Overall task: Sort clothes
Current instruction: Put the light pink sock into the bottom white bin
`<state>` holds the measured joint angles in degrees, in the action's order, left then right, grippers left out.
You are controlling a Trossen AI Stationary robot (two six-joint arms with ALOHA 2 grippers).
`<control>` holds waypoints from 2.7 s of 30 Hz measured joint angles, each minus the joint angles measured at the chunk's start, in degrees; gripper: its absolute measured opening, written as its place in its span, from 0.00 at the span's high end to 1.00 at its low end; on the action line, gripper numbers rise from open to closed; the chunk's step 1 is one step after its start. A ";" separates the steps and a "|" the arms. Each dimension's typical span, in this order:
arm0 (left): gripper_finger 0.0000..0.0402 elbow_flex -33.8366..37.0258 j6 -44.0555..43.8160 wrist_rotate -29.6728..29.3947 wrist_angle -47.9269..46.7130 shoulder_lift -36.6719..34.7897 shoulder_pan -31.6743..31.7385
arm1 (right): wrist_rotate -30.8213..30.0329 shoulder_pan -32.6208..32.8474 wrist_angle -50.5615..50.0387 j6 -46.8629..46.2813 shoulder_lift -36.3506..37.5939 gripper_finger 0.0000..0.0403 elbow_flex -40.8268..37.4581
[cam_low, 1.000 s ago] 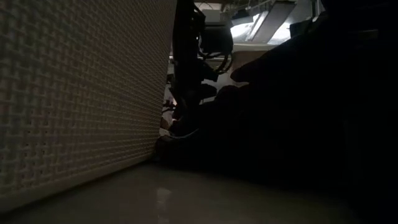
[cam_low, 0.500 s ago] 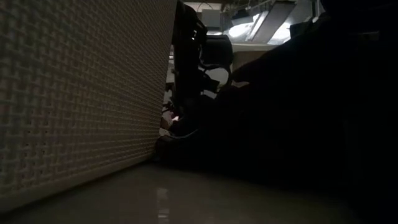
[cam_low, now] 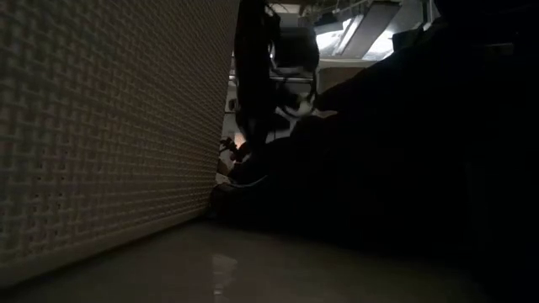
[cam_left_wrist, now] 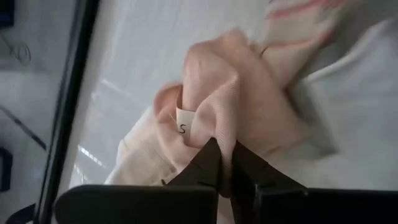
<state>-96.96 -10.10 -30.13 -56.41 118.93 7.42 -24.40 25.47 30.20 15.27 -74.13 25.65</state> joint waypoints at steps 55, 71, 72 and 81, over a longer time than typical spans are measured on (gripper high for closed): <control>0.98 2.19 -25.73 0.07 -1.50 -36.82 -52.08 | -0.05 0.00 -0.12 0.00 -0.02 0.99 0.00; 0.94 18.89 -47.85 -0.22 -1.24 -36.82 -53.77 | -0.03 0.00 -0.29 -0.58 -0.02 0.99 0.00; 0.94 19.68 -48.27 -0.22 -1.21 -36.82 -53.62 | -0.02 0.00 -0.29 -0.64 -0.02 0.99 0.00; 0.82 21.43 -53.78 0.57 -1.41 -36.82 -50.98 | -0.01 -0.02 -0.32 -1.49 -0.02 0.99 0.00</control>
<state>-75.53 -63.88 -29.56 -57.82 82.11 -43.55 -24.40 25.45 29.89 13.78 -74.15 25.65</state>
